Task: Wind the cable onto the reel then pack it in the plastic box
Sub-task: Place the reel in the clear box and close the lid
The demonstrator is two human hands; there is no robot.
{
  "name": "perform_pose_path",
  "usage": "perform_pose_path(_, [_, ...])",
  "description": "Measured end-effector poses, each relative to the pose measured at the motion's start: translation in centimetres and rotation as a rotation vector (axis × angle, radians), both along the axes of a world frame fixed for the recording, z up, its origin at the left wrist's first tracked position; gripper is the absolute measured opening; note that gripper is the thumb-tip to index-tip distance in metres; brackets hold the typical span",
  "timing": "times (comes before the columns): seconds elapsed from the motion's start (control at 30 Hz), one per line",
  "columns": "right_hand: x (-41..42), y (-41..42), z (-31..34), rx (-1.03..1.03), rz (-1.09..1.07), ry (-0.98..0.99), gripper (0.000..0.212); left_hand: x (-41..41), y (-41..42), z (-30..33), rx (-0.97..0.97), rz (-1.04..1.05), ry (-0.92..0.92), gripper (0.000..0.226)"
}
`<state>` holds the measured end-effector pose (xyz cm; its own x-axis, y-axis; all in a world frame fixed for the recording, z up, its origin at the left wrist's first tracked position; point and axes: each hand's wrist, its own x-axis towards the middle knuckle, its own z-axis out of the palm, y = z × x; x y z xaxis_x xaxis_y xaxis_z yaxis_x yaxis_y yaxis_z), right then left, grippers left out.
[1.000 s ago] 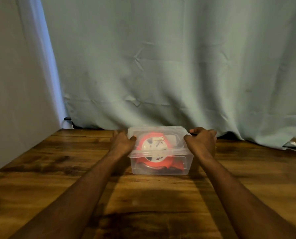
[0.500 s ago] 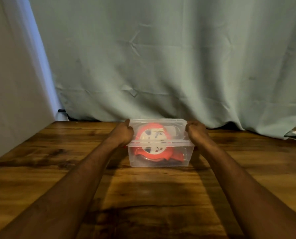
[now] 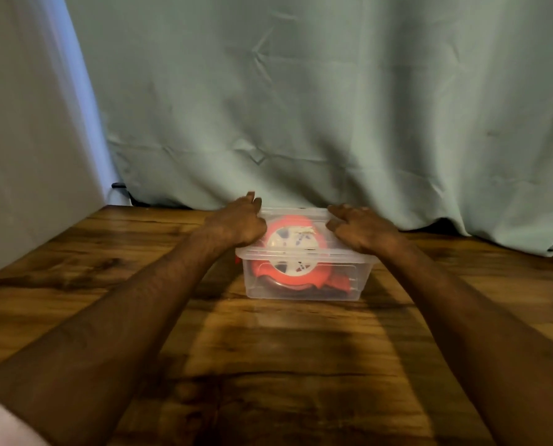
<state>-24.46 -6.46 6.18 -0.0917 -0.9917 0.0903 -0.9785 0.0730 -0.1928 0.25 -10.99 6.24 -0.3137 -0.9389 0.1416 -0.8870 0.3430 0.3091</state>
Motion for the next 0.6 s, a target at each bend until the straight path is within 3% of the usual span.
perform_pose_path(0.13, [0.3,0.5,-0.9,-0.089,-0.022,-0.129,0.053,-0.5,0.0,-1.2,0.054,-0.032,-0.056,0.061])
perform_pose_path(0.23, [0.4,1.4,-0.8,-0.212,-0.243,-0.295,0.048,-0.7,0.1,-1.2,0.045,-0.025,-0.06,0.06])
perform_pose_path(0.3, [0.3,1.8,-0.5,-0.206,-0.357,-0.462,0.049,-0.6,0.0,-1.0,0.051,-0.032,-0.078,0.062])
perform_pose_path(0.43, [0.2,1.8,-0.8,-0.112,-0.39,-0.779,0.037,-0.4,0.1,-1.2,0.051,-0.026,-0.063,0.063])
perform_pose_path(0.5, [0.0,1.8,-1.0,-0.109,-0.409,-0.921,0.042,-0.5,0.2,-1.3,0.039,-0.031,-0.038,0.06])
perform_pose_path(0.53, [0.0,1.8,-1.2,-0.146,-0.427,-0.899,0.044,-0.5,0.1,-1.4,0.033,-0.029,-0.03,0.06])
perform_pose_path(0.6, [0.1,1.9,-1.3,-0.28,-0.502,-0.6,0.046,-0.4,-0.1,-1.6,0.025,-0.024,-0.033,0.06])
